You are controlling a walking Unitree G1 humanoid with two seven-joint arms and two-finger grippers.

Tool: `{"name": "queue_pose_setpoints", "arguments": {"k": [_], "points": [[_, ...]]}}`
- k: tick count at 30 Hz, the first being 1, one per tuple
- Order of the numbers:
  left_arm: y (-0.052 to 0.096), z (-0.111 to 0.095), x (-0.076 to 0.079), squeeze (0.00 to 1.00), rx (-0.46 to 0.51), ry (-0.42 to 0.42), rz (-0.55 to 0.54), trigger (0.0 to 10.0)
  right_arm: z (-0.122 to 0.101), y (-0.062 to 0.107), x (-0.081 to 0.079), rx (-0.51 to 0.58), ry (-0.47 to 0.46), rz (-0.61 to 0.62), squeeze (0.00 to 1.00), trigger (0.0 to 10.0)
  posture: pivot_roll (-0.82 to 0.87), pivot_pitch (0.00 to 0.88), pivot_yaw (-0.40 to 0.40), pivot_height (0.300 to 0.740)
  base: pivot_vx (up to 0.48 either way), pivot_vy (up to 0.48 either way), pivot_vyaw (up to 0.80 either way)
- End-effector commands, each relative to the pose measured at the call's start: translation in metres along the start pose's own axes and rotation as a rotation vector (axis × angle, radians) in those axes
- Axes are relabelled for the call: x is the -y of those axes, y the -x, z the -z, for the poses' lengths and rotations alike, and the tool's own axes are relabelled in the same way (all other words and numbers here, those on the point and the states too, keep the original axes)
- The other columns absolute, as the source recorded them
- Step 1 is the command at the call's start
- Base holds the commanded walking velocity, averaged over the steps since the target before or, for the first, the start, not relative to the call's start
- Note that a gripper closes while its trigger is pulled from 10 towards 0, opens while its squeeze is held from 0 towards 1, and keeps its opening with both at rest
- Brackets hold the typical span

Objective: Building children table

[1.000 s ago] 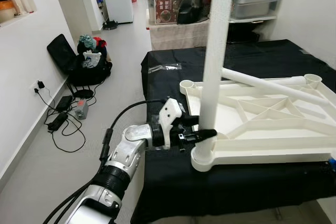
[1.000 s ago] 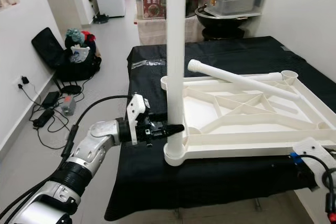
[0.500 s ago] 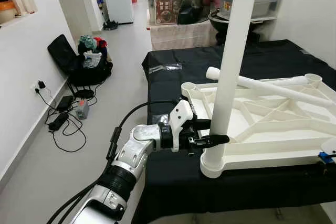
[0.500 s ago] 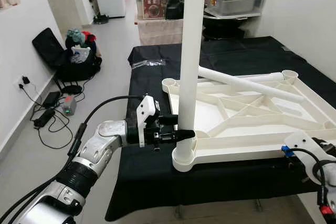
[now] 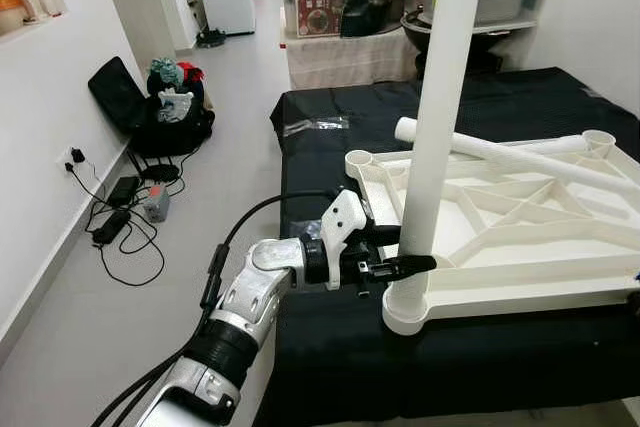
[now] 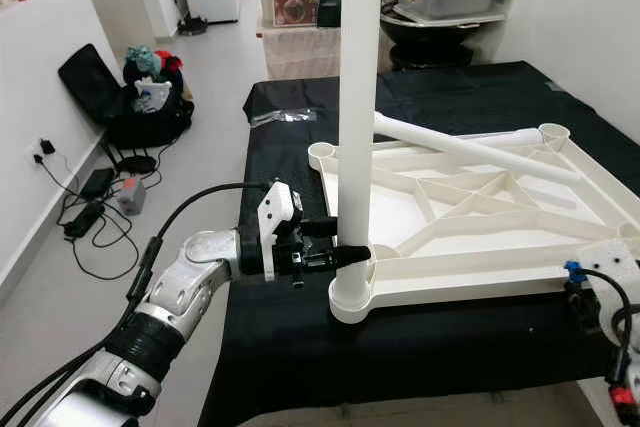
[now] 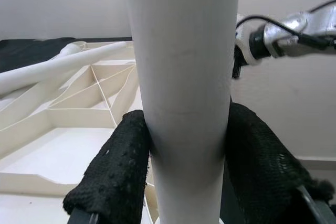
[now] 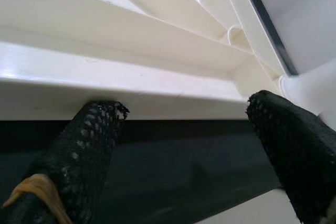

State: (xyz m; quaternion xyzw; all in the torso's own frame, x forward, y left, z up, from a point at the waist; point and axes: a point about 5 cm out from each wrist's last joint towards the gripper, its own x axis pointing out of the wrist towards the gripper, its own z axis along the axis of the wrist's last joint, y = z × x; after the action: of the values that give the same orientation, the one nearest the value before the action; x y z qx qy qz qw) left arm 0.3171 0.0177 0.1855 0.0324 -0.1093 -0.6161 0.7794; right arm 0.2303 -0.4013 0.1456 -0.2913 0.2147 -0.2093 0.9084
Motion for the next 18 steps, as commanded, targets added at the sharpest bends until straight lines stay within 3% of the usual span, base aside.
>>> {"name": "queue_pose_setpoints", "arguments": {"k": [1,8,10,11,12,13,14,18], "points": [[0.001,-0.003,0.001,0.0,0.017,0.001,-0.003,10.0,-0.003,0.001,-0.002,0.02,-0.029,0.009,0.0,10.0,-0.09,0.0,0.032,0.74,0.0,0.0,0.0],[-0.005,-0.005,0.003,0.0,0.029,0.003,0.011,10.0,-0.004,-0.005,0.0,-0.006,-0.123,0.106,0.0,10.0,-0.09,0.0,0.035,0.74,0.0,0.0,0.0],[-0.005,-0.005,0.005,0.0,0.031,0.006,0.01,10.0,-0.002,-0.007,0.002,-0.032,-0.209,0.179,0.0,10.0,-0.09,0.0,0.032,0.74,0.0,0.0,0.0],[-0.005,-0.005,0.005,0.0,0.031,0.006,0.01,10.0,-0.002,-0.007,0.002,-0.032,-0.209,0.179,0.0,10.0,-0.09,0.0,0.032,0.74,0.0,0.0,0.0],[-0.004,-0.005,0.005,0.0,0.033,0.007,0.007,10.0,-0.001,-0.008,0.002,-0.048,-0.267,0.21,0.0,10.0,-0.09,0.0,0.032,0.74,0.0,0.0,0.0],[-0.004,-0.005,0.005,0.0,0.033,0.007,0.007,10.0,-0.001,-0.008,0.002,-0.048,-0.267,0.21,0.0,10.0,-0.09,0.0,0.032,0.74,0.0,0.0,0.0],[-0.003,-0.006,0.005,0.0,0.036,0.01,0.002,10.0,0.002,-0.011,-0.003,-0.084,-0.414,0.253,0.0,10.0,-0.09,0.0,0.032,0.74,0.0,0.0,0.0],[-0.003,-0.008,0.005,0.0,0.043,0.011,0.0,10.0,0.006,-0.015,-0.017,-0.124,-0.517,0.268,0.0,10.0,-0.08,0.0,0.028,0.74,0.0,0.0,0.0]]}}
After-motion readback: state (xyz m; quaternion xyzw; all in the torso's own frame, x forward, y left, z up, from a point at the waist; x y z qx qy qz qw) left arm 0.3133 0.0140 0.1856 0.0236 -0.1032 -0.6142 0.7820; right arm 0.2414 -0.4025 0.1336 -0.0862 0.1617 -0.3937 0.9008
